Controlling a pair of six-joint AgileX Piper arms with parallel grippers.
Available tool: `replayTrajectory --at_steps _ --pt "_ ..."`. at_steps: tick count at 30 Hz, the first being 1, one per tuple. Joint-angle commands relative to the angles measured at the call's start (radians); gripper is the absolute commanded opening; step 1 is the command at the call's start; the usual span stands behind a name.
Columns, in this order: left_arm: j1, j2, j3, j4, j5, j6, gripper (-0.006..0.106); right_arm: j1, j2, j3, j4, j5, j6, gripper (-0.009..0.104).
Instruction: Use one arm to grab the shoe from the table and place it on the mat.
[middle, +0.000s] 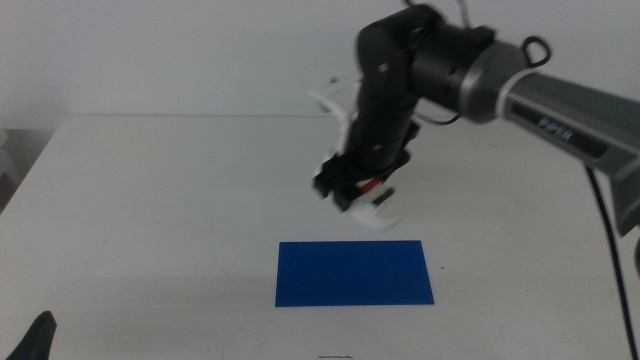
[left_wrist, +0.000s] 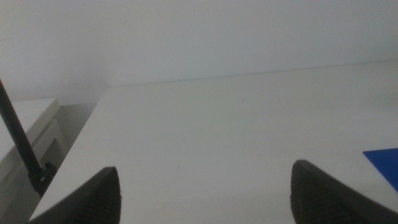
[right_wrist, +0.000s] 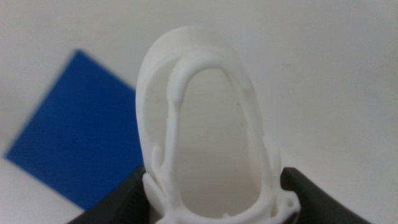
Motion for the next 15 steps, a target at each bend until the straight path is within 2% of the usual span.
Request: replayTrajectory --at_steps 1,9,15 --pt "-0.004 -0.019 -0.003 -0.009 -0.083 -0.015 0.094 0.03 -0.054 -0.02 -0.028 -0.015 0.032 -0.001" --pt "-0.004 -0.019 -0.003 -0.009 -0.083 -0.015 0.094 0.047 -0.038 -0.02 0.0 0.017 0.105 -0.001" --pt "-0.004 -0.019 -0.003 -0.009 -0.083 -0.015 0.094 0.047 -0.038 -0.02 0.005 0.12 0.285 -0.001"
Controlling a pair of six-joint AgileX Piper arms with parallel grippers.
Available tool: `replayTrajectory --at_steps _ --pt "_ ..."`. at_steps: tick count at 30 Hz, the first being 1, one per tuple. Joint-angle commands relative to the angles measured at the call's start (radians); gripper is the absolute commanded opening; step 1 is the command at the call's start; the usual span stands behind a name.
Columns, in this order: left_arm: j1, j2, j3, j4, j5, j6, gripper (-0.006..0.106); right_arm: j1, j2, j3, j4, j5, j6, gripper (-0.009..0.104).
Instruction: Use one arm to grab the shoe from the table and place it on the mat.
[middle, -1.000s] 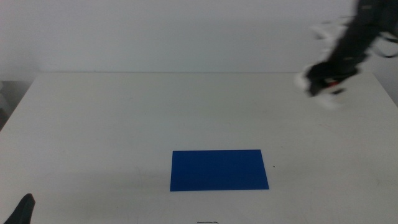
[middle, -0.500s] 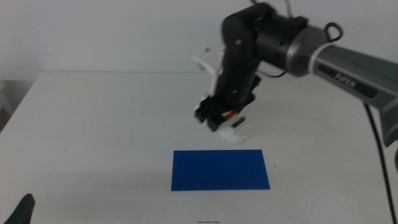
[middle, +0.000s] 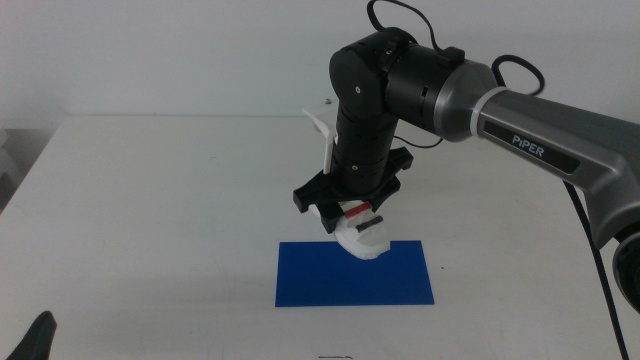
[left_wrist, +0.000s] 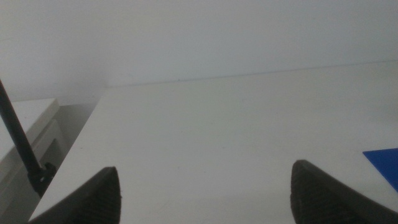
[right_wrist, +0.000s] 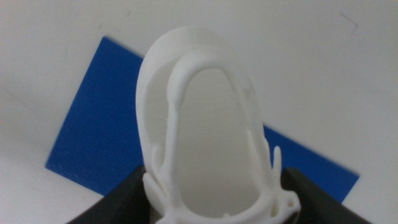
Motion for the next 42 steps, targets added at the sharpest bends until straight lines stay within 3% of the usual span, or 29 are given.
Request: replayTrajectory --at_steps 1,4,11,15,18,22,28,42 --pt "-0.004 -0.019 -0.003 -0.009 -0.083 -0.015 0.094 -0.004 -0.067 -0.024 -0.016 0.072 0.089 -0.001" --pt "-0.004 -0.019 -0.003 -0.009 -0.083 -0.015 0.094 -0.004 -0.067 -0.024 -0.054 0.072 0.267 -0.001" --pt "-0.004 -0.019 -0.003 -0.009 -0.083 -0.015 0.094 -0.004 -0.067 -0.024 -0.151 0.07 1.086 -0.001" --pt "-0.004 -0.019 -0.003 -0.009 -0.083 -0.015 0.094 -0.004 -0.067 -0.024 -0.24 0.072 1.375 -0.001" --pt "-0.004 -0.019 -0.003 -0.009 -0.083 -0.015 0.094 -0.004 -0.067 -0.024 -0.288 0.072 1.457 -0.001" --pt "-0.004 -0.019 -0.003 -0.009 -0.083 -0.015 0.094 -0.004 -0.068 -0.024 -0.265 0.074 1.573 -0.001" --pt "-0.004 -0.019 -0.003 -0.009 -0.083 -0.015 0.094 0.037 -0.064 -0.024 -0.262 0.074 1.965 -0.001" --pt "-0.004 -0.019 -0.003 -0.009 -0.083 -0.015 0.094 0.033 0.012 -0.024 -0.179 0.074 1.964 -0.001"
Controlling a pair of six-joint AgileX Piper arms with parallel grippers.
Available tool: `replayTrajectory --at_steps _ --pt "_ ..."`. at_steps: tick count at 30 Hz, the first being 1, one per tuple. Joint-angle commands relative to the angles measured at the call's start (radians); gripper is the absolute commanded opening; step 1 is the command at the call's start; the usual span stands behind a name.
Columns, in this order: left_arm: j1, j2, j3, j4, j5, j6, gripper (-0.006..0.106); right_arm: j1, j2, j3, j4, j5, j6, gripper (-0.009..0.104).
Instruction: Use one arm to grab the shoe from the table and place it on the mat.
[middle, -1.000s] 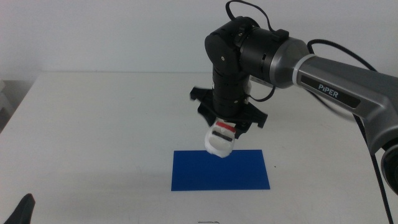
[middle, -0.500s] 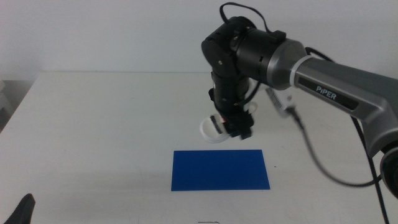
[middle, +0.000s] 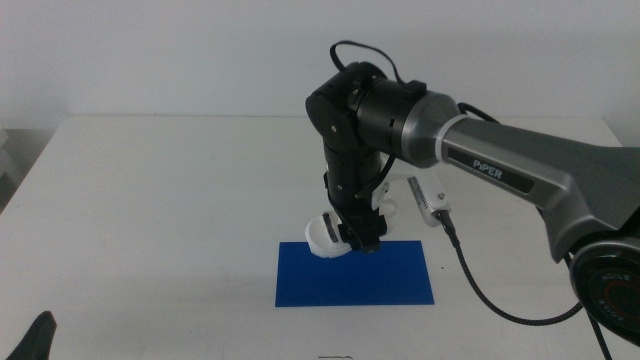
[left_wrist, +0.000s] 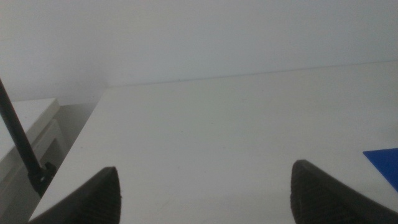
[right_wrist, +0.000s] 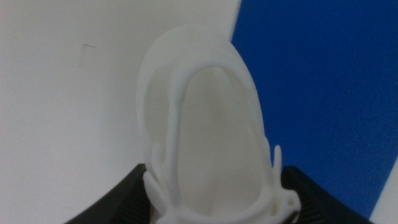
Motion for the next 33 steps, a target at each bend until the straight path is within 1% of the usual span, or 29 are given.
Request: replayTrajectory --at_steps 1,7,11,13,19,26,30,33 --pt "-0.004 -0.019 -0.003 -0.009 -0.083 -0.015 0.094 -0.006 -0.056 -0.024 -0.015 0.084 0.018 -0.001" --pt "-0.004 -0.019 -0.003 -0.009 -0.083 -0.015 0.094 -0.006 -0.044 -0.024 -0.01 0.084 0.018 -0.001" --pt "-0.004 -0.019 -0.003 -0.009 -0.083 -0.015 0.094 -0.004 -0.04 -0.024 0.022 0.086 0.018 -0.001" --pt "-0.004 -0.019 -0.003 -0.009 -0.083 -0.015 0.094 -0.001 -0.04 -0.024 0.025 0.086 0.018 -0.001" --pt "-0.004 -0.019 -0.003 -0.009 -0.083 -0.015 0.094 -0.002 -0.09 -0.019 0.01 0.087 0.018 -0.001" --pt "-0.004 -0.019 -0.003 -0.009 -0.083 -0.015 0.094 -0.003 -0.14 0.102 0.013 0.086 0.018 -0.001" --pt "-0.004 -0.019 -0.003 -0.009 -0.083 -0.015 0.094 -0.009 -0.144 0.118 0.015 0.084 0.018 -0.001" --pt "-0.004 -0.019 -0.003 -0.009 -0.083 -0.015 0.094 -0.012 -0.135 0.118 0.035 0.084 0.018 -0.001"
